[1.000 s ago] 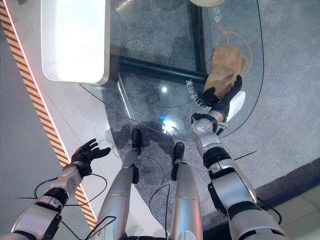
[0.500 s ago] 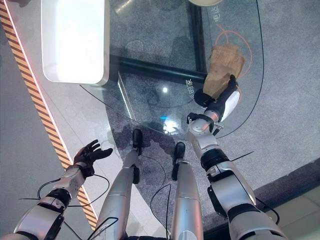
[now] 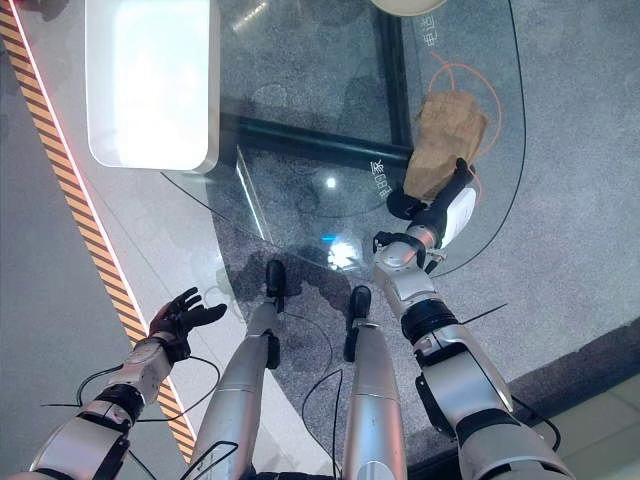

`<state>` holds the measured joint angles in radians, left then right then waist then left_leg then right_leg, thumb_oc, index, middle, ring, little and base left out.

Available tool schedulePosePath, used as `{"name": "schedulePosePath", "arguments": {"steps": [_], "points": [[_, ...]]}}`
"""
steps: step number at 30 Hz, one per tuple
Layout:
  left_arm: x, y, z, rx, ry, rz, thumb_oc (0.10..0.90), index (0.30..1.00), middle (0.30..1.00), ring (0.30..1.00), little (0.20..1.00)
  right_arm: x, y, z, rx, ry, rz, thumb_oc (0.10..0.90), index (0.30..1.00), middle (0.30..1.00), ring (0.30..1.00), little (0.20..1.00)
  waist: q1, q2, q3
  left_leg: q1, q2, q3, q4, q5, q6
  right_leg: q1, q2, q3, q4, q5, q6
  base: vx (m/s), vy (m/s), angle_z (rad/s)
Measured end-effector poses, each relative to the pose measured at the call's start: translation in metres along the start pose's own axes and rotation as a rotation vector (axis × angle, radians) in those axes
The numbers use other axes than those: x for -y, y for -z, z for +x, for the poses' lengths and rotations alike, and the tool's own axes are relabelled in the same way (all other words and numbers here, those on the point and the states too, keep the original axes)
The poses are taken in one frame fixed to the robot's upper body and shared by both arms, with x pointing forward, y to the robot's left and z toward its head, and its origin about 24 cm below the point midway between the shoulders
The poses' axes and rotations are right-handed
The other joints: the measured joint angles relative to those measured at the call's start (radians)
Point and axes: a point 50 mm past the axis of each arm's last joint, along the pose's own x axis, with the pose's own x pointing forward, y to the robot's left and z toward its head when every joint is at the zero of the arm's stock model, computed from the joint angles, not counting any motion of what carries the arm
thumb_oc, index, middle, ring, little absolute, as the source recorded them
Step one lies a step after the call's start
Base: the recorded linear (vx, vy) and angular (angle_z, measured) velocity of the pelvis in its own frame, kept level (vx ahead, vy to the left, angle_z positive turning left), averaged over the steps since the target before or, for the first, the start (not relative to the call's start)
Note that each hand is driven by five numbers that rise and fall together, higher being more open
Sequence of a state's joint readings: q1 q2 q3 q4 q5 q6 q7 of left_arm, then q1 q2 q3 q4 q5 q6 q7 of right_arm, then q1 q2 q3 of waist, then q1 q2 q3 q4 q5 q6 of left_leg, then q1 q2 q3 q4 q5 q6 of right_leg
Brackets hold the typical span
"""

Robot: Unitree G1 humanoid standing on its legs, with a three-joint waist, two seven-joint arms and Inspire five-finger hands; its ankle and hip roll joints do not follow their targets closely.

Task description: Wipe the table with a cloth and put it in the basket.

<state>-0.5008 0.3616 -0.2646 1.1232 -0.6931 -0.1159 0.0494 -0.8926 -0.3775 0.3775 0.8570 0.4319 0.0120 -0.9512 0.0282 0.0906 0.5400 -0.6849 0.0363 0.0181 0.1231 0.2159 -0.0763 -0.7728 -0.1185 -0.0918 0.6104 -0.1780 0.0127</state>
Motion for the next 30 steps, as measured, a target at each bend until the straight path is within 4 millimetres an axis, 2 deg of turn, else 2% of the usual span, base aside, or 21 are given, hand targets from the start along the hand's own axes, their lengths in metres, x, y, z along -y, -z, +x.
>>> {"name": "schedulePosePath", "arguments": {"steps": [8,14,30], "points": [[0.001,-0.002,0.001,0.003,0.004,0.004,0.8,0.9,0.9,0.9,0.9,0.008,0.01,0.009,0.001,0.036,-0.091,0.8,0.9,0.9,0.9,0.9,0.0,0.003,0.0,0.0,0.001,-0.001,0.0,0.001,-0.005,0.0,0.0,-0.003,0.005,-0.001,-0.001,0.0,0.0,0.0],[0.006,-0.002,0.001,-0.004,0.038,0.034,0.8,0.9,0.9,0.9,0.9,0.011,0.004,0.018,0.003,0.054,-0.125,0.8,0.9,0.9,0.9,0.9,0.004,0.017,0.0,0.0,0.0,-0.005,0.0,0.0,-0.004,-0.002,-0.002,-0.006,0.013,-0.002,-0.003,0.0,0.0,0.01],[0.007,-0.001,0.001,-0.017,0.041,0.034,0.8,0.9,0.9,0.9,0.9,0.013,-0.009,0.022,0.004,0.037,0.01,0.8,0.9,0.9,0.9,0.9,0.017,0.024,0.0,0.0,0.001,-0.006,0.001,0.001,-0.005,-0.002,-0.001,-0.007,0.014,-0.003,-0.004,0.0,0.0,0.0]]}}
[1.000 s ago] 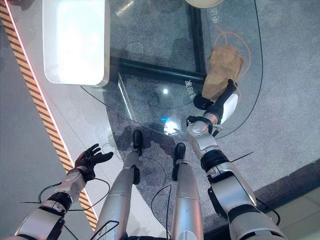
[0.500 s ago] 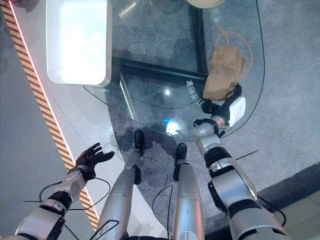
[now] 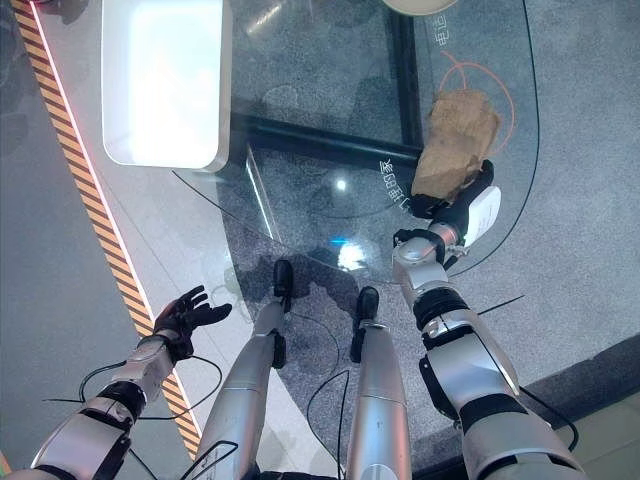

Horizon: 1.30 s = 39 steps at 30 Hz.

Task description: Wipe the table with a cloth and put it in the basket.

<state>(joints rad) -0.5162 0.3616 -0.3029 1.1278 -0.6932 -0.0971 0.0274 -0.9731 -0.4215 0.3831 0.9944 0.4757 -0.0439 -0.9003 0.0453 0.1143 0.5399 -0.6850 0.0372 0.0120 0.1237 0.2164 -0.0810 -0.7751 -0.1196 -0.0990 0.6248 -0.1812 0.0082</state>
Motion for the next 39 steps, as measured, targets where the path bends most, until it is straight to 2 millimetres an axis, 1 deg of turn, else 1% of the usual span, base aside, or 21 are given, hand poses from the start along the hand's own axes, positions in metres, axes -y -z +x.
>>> {"name": "schedulePosePath", "arguments": {"steps": [6,11,18,25,30,31,32,33,39], "points": [[0.001,-0.001,0.0,0.004,0.005,-0.001,0.8,0.9,0.9,0.9,0.9,-0.004,-0.008,-0.003,0.013,-0.033,-0.009,0.8,0.9,0.9,0.9,0.9,-0.001,0.0,0.0,-0.002,0.0,0.001,-0.001,0.0,0.0,-0.003,0.0,0.001,0.0,-0.001,-0.001,0.0,0.0,0.0],[0.001,0.0,0.0,0.003,0.008,-0.001,0.8,0.9,0.9,0.9,0.9,-0.014,-0.018,-0.012,0.042,-0.101,-0.004,0.8,0.9,0.9,0.9,0.9,0.001,0.0,0.0,-0.002,0.001,0.001,-0.001,0.002,-0.003,-0.003,0.001,0.0,0.0,-0.001,-0.002,0.0,0.0,0.0],[0.001,0.002,-0.001,-0.001,0.017,-0.001,0.8,0.9,0.9,0.9,0.9,-0.017,-0.019,-0.014,0.034,-0.125,-0.028,0.8,0.9,0.9,0.9,0.9,0.002,0.0,0.0,-0.001,0.001,0.001,-0.001,0.003,-0.004,-0.003,0.001,0.001,0.001,-0.001,-0.002,0.0,0.0,0.0],[0.001,0.002,-0.001,-0.002,0.018,0.0,0.8,0.9,0.9,0.9,0.9,-0.019,-0.023,-0.013,0.03,-0.129,-0.105,0.8,0.9,0.9,0.9,0.9,0.003,0.0,0.0,0.001,0.001,0.001,0.0,0.008,-0.001,-0.003,0.001,0.001,0.005,-0.001,-0.002,0.0,0.0,0.0],[0.0,0.003,-0.001,-0.005,0.019,0.0,0.8,0.9,0.9,0.9,0.9,-0.017,-0.022,-0.006,0.04,-0.123,-0.193,0.8,0.9,0.9,0.9,0.9,0.006,0.0,0.0,0.004,-0.001,-0.001,0.002,0.01,-0.004,-0.003,-0.002,0.0,0.016,-0.002,-0.003,0.0,0.0,0.0],[0.0,0.003,-0.001,-0.005,0.018,0.0,0.8,0.9,0.9,0.9,0.9,-0.017,-0.022,-0.004,0.038,-0.123,-0.202,0.665,0.785,0.785,0.785,0.765,0.007,0.001,0.0,0.004,-0.001,-0.001,0.002,0.01,-0.004,-0.003,-0.002,0.0,0.017,-0.002,-0.003,0.0,0.0,0.0],[0.0,0.003,-0.001,-0.005,0.019,0.0,0.8,0.9,0.9,0.9,0.9,-0.016,-0.022,-0.003,0.037,-0.122,-0.212,0.306,0.476,0.476,0.476,0.406,0.008,0.002,-0.001,0.004,-0.001,-0.002,0.003,0.008,-0.001,-0.003,-0.002,0.0,0.018,-0.002,-0.003,0.0,0.0,0.0],[0.0,0.003,-0.001,-0.006,0.018,0.0,0.8,0.9,0.9,0.9,0.9,-0.016,-0.023,-0.001,0.036,-0.121,-0.22,0.1,0.3,0.3,0.3,0.2,0.008,0.002,-0.001,0.004,-0.001,-0.003,0.003,0.008,-0.001,-0.003,-0.002,-0.001,0.018,-0.002,-0.004,0.0,0.0,0.0],[0.0,0.004,-0.001,-0.011,0.031,0.001,0.8,0.9,0.9,0.9,0.9,-0.003,-0.026,0.014,0.055,-0.085,-0.279,0.1,0.3,0.3,0.3,0.2,0.011,0.007,-0.002,0.004,-0.001,-0.003,0.002,0.008,-0.001,-0.003,-0.002,-0.002,0.018,-0.002,-0.005,0.0,0.0,0.0]]}}
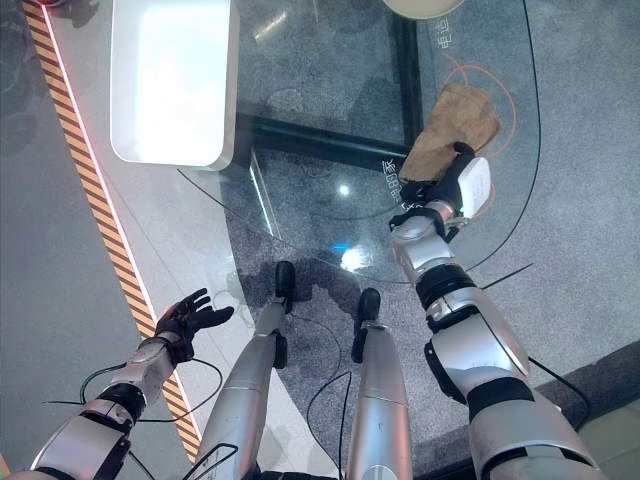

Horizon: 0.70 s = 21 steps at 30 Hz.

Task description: Wipe the table with a cloth and put it in the basket.

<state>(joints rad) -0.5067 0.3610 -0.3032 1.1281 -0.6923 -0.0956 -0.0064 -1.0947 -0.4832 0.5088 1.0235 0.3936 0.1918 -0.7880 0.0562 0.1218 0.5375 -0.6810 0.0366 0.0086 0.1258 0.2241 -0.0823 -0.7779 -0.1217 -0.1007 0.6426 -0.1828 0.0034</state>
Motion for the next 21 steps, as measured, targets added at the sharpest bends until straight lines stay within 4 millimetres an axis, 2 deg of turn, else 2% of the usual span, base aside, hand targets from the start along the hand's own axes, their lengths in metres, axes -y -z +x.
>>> {"name": "schedulePosePath", "arguments": {"steps": [7,21], "points": [[0.001,-0.0001,0.0001,-0.001,0.01,0.002,0.8,0.9,0.9,0.9,0.9,0.0076,-0.0003,0.0066,0.001,0.011,-0.014,0.1,0.3,0.3,0.3,0.2,0.0,0.016,-0.001,-0.002,0.001,-0.002,0.0,0.004,-0.001,0.0,0.0,-0.004,0.0,-0.002,-0.001,0.0,0.0,0.0],[0.0023,-0.0009,0.0003,-0.003,0.016,0.003,0.8,0.9,0.9,0.9,0.9,0.0088,-0.0017,0.0074,0.02,0.015,-0.02,0.1,0.3,0.3,0.3,0.2,0.0,0.021,-0.002,-0.007,0.002,-0.003,0.0,0.001,-0.001,-0.007,0.001,-0.004,0.003,-0.003,-0.002,0.0,0.0,0.0]]}}
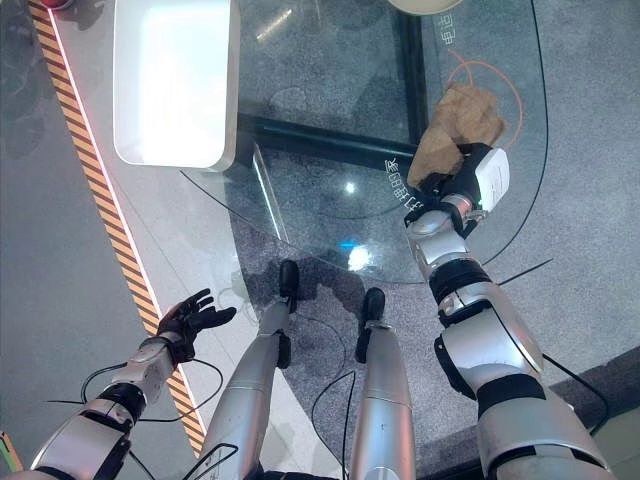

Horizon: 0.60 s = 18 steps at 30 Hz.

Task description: Wipe the table with a cloth and put it in the basket.

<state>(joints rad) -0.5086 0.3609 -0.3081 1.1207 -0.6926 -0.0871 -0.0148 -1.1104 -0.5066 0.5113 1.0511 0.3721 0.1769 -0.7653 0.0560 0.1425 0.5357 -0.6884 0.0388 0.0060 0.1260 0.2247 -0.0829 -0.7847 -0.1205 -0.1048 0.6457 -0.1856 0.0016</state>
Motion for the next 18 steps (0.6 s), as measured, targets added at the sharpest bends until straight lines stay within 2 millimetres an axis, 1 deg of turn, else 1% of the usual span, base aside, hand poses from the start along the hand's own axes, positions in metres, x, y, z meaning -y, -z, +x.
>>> {"name": "schedulePosePath", "arguments": {"steps": [11,16,18], "points": [[0.001,-0.001,0.0,0.002,0.002,-0.001,0.8,0.9,0.9,0.9,0.9,-0.001,-0.004,-0.001,0.032,0.003,0.003,0.1,0.3,0.3,0.3,0.2,0.0,0.0,0.0,-0.012,0.001,0.0,0.0,0.0,0.0,-0.01,0.001,0.0,-0.003,0.0,0.0,0.0,0.0,0.0],[0.004,-0.003,0.0,0.005,0.015,-0.002,0.8,0.9,0.9,0.9,0.9,-0.004,-0.013,-0.005,0.074,-0.018,0.006,0.1,0.3,0.3,0.3,0.2,-0.001,0.0,0.0,-0.018,0.002,0.0,0.0,0.0,0.0,-0.017,0.003,0.0,-0.004,0.0,0.0,0.0,0.0,0.0],[0.005,-0.005,0.001,0.009,0.021,-0.003,0.8,0.9,0.9,0.9,0.9,-0.006,-0.021,-0.008,0.116,-0.033,-0.001,0.1,0.3,0.3,0.3,0.2,-0.001,0.0,0.0,-0.027,0.002,0.0,0.001,0.003,-0.003,-0.026,0.004,0.0,-0.004,0.0,0.0,0.0,0.0,0.0]]}}
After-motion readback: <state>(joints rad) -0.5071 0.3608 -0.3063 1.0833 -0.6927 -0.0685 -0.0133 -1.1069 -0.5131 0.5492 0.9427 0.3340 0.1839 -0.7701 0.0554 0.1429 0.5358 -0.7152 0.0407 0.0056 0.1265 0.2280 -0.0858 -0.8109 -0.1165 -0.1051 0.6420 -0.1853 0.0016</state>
